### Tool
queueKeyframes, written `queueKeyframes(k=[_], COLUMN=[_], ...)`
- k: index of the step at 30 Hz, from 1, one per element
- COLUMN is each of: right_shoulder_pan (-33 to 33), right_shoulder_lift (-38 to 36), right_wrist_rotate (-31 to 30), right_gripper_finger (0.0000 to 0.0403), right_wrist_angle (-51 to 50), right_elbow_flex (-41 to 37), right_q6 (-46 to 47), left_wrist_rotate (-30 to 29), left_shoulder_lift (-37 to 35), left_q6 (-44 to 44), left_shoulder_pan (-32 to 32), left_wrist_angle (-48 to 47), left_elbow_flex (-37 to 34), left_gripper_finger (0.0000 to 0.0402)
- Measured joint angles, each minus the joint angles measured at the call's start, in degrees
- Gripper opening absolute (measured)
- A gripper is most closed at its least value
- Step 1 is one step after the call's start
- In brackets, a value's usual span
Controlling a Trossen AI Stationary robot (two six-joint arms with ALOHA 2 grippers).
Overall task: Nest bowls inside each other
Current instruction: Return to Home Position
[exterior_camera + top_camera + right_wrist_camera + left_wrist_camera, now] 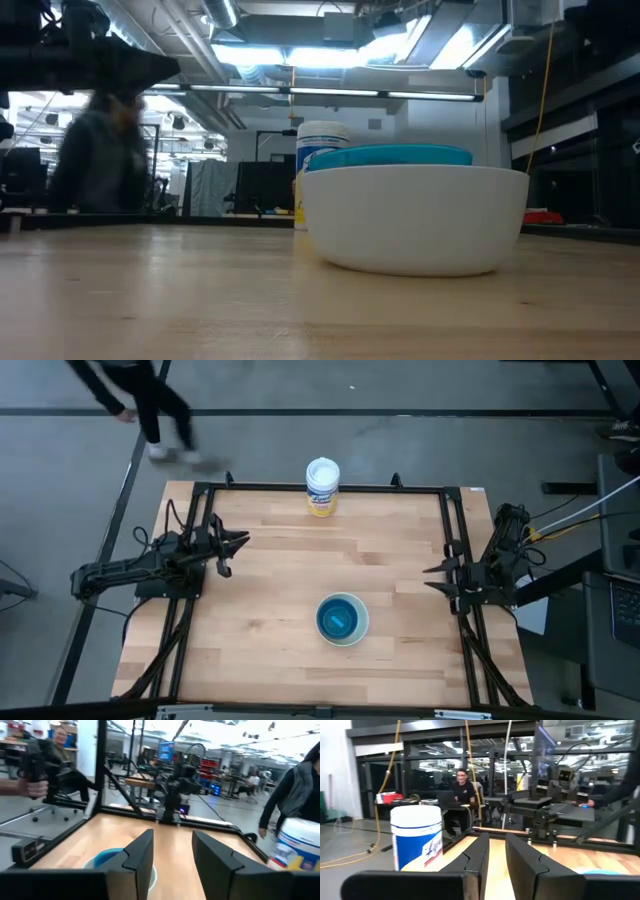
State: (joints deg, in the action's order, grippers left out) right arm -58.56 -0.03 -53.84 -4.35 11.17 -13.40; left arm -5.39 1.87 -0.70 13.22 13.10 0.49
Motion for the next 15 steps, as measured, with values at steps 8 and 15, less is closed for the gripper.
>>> queueKeyframes(k=[8,15], right_shoulder_pan=[3.91,12.25], right_shoulder_lift=[0.0,0.0], right_wrist_rotate=[-2.46,7.84], right_gripper_finger=[0.0151,0.0162], right_wrist_angle=[-0.36,-0.36], right_elbow_flex=[0.05,0.04], right_q6=[2.09,1.16], left_wrist_rotate=[1.64,2.61], left_shoulder_lift=[2.3,9.98], left_q6=[-3.21,-2.87], left_shoulder_pan=[1.92,1.89], left_wrist_angle=[0.97,10.88], left_elbow_flex=[0.0,0.0], left_gripper_finger=[0.0059,0.0059])
